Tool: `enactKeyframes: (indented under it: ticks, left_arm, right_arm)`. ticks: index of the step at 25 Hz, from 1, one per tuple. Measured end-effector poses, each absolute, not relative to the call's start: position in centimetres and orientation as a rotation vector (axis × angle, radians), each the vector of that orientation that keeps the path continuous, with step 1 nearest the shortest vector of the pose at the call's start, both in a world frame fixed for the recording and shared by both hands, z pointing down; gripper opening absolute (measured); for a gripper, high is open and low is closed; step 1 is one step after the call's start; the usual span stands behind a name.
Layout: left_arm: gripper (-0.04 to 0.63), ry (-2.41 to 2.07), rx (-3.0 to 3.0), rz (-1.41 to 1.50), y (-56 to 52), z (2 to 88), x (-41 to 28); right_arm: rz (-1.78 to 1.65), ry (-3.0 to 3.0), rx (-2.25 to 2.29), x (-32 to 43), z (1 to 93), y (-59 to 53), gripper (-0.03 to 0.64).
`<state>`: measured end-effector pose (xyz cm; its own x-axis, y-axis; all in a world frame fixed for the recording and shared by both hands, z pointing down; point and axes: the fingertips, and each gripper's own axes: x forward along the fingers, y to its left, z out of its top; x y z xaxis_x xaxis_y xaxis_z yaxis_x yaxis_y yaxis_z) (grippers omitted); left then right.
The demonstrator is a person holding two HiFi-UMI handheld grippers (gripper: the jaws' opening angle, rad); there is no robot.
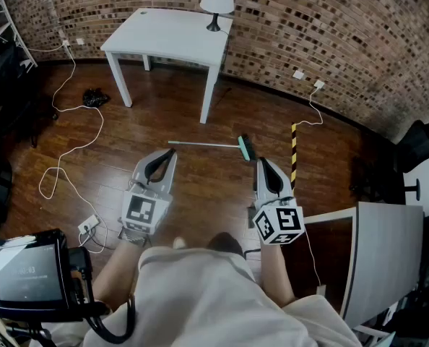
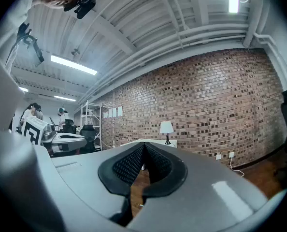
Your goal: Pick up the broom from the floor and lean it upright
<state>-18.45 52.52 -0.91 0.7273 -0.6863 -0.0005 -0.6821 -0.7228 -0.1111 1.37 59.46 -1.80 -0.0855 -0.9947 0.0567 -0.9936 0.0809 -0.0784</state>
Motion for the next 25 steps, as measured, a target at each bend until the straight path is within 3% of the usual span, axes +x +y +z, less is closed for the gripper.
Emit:
enactKeyframes:
  ticks: [12,25]
  left_arm:
    - [0.002,1.157,-2.805,-0.105,47.2,2.2,-18.8]
    - [0.002,1.185,-2.759,-0.134,30.4,0.7,-1.2]
  right_arm:
    - [-0.143,2.298,-2.139,3.3,0.2,54.0,0.012]
    - [-0.141,2.469,-2.046,18.2,1.3,35.8,0.014]
